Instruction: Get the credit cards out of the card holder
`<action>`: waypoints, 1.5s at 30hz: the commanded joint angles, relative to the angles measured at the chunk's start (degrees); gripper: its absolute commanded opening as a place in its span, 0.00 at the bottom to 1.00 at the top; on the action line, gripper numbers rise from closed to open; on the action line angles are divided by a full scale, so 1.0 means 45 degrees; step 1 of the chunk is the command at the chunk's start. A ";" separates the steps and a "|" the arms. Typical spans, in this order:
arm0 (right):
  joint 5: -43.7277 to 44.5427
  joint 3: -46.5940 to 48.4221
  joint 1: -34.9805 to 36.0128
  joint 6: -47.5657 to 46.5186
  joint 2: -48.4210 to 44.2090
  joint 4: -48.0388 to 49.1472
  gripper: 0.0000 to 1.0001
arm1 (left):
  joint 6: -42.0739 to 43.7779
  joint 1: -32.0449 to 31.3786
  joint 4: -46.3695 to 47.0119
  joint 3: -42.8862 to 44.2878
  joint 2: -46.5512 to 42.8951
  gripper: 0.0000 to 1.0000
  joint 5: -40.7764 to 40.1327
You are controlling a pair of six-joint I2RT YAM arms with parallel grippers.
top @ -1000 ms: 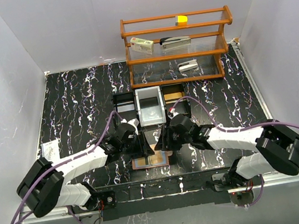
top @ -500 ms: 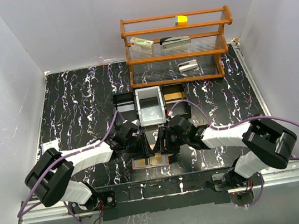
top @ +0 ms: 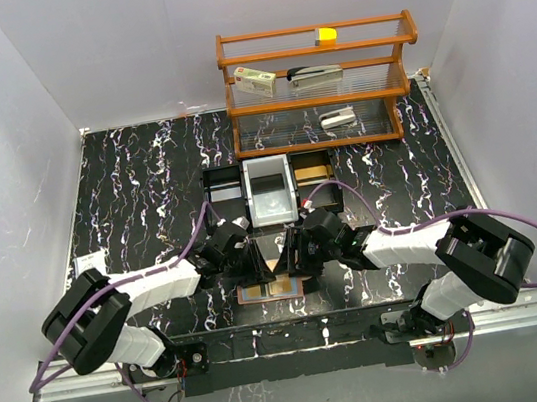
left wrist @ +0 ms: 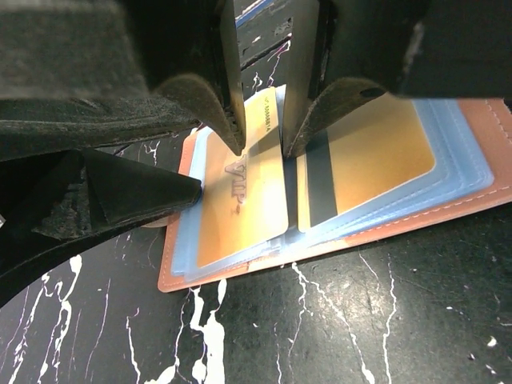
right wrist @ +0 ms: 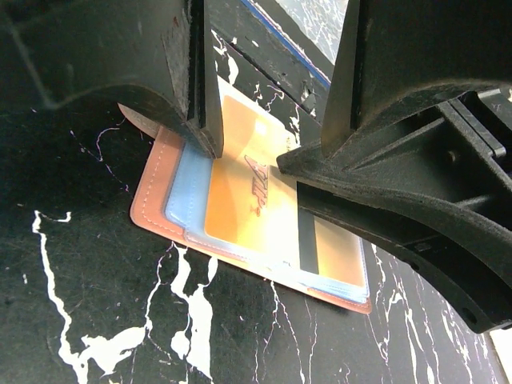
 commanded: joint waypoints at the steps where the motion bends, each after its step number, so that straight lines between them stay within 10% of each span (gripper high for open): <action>1: 0.0921 -0.0389 0.0130 -0.0291 0.0254 -0.1357 0.51 | -0.0168 -0.0132 -0.0855 -0.0171 -0.0381 0.23 -0.0691; 16: 0.1085 -0.0563 0.0118 -0.0154 0.0269 -0.1245 0.49 | -0.0143 -0.0137 -0.1050 -0.0249 -0.1065 0.09 -0.0651; 27: 0.0992 -0.0563 0.0131 -0.0173 0.0289 -0.1211 0.49 | -0.0448 -0.0134 -0.0841 -0.0430 -0.0973 0.34 -0.0771; 45: 0.1200 -0.0504 0.0112 -0.0160 0.0150 -0.1436 0.49 | -0.0933 -0.0127 0.0032 -0.0734 -0.0998 0.10 -0.0434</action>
